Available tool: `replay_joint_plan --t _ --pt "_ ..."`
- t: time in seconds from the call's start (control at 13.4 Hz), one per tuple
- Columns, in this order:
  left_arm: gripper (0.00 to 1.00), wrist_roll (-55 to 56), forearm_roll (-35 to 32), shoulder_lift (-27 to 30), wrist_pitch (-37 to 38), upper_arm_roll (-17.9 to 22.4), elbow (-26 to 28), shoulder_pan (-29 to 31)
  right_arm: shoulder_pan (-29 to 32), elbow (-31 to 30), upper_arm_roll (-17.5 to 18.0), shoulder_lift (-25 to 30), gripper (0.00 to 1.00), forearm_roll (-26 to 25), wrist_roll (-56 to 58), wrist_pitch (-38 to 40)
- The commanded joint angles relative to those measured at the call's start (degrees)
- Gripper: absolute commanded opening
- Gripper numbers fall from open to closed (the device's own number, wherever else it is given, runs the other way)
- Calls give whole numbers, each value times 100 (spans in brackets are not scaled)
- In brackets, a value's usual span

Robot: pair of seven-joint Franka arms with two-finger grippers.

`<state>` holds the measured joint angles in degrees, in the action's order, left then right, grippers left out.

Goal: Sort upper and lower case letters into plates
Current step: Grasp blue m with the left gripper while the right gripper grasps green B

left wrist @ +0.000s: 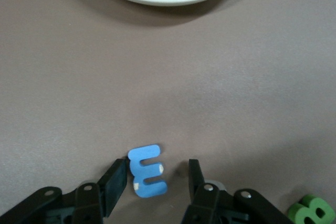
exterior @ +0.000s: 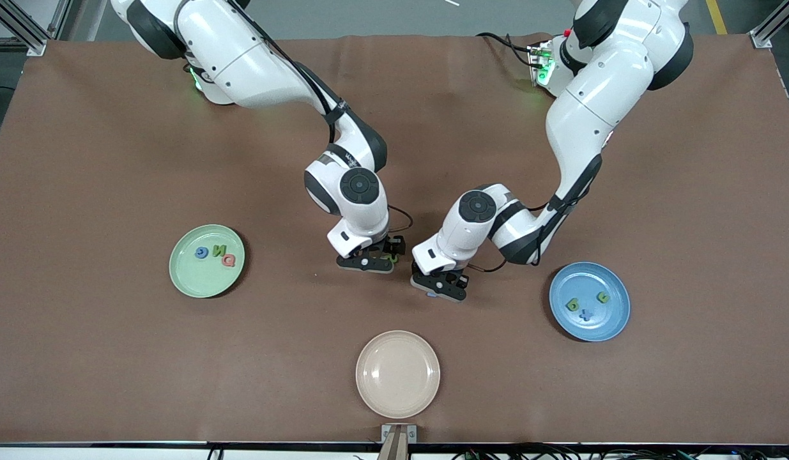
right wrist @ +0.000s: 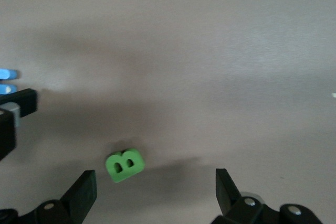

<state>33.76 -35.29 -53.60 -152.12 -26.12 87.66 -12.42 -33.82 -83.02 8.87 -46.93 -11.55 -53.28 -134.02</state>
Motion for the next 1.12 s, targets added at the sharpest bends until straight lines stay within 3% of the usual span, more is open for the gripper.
replay_joint_plan --t 0.0,0.45,0.82,0.97,1.04 --pt "41 17 -232 61 -64 11 208 -32 -177 137 -61 -220 99 -180 -68 -316" --pt "3 17 -637 104 41 11 190 143 -248 110 -61 -317 85 -426 -86 -545" --pt "2 -115 -637 517 348 -94 269 897 -274 110 -61 -422 74 -480 -121 -774" --pt "2 -142 -628 719 908 -549 296 1476 -301 102 -69 -413 69 -480 -121 -766" --pt "2 -185 -628 728 1243 -917 287 1854 -310 93 -104 -413 60 -480 -121 -766"
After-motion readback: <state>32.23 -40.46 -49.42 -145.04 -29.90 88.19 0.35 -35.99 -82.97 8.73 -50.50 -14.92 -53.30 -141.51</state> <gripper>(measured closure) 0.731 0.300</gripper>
